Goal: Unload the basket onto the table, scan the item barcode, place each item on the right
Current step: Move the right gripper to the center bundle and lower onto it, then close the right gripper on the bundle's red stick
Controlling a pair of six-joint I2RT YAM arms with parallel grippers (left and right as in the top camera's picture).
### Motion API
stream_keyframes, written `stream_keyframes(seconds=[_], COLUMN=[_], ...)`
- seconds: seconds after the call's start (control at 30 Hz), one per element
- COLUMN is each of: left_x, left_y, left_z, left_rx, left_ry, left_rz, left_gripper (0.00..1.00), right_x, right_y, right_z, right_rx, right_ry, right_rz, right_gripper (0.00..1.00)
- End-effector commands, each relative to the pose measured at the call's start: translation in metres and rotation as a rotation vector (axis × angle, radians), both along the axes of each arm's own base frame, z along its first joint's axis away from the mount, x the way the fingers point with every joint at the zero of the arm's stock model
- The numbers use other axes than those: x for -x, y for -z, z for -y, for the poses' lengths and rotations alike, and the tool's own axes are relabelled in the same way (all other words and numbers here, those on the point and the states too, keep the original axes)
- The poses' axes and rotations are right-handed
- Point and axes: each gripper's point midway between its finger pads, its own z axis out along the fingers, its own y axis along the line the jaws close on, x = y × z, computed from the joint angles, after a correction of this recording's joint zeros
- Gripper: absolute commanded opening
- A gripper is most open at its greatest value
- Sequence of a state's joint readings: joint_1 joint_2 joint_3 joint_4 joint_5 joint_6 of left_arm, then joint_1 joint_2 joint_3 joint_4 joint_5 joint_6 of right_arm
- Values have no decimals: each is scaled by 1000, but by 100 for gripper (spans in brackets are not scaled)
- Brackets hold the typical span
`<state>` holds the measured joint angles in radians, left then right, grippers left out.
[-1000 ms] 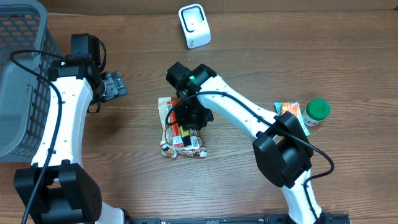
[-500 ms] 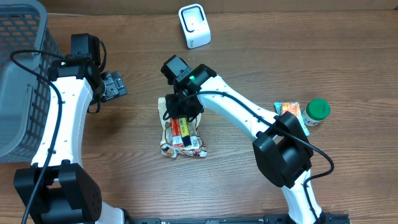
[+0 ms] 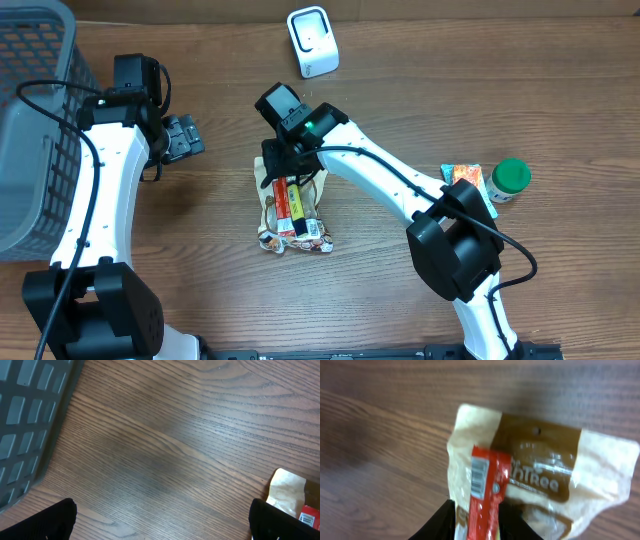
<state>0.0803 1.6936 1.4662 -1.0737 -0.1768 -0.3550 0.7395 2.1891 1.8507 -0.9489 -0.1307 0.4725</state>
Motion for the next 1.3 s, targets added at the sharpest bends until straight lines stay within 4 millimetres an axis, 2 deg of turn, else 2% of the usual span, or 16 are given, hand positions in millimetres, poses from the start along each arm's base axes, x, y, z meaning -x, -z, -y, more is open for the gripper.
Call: stream_keyframes(seconds=[0.0, 0.17, 0.47, 0.8, 0.93, 1.27], left_x=[-3, -3, -3, -3, -3, -3], left_y=[-10, -9, -9, -9, -9, -9], left_z=[0, 0, 0, 0, 0, -1], left_rx=[-13, -13, -13, -13, -13, -13], left_ry=[18, 18, 18, 18, 18, 18], left_rz=[25, 24, 24, 24, 24, 24], left_gripper=[100, 100, 100, 100, 99, 100], right_x=[18, 47, 72, 65, 59, 58], right_y=[-6, 1, 1, 3, 2, 2], right_z=[-1, 8, -13, -9, -2, -3], right_rx=[4, 78, 91, 203, 249, 241], right_ry=[11, 42, -2, 29, 79, 118], right_rz=[-51, -148, -141, 8, 57, 57], right_gripper=[29, 29, 29, 29, 30, 31])
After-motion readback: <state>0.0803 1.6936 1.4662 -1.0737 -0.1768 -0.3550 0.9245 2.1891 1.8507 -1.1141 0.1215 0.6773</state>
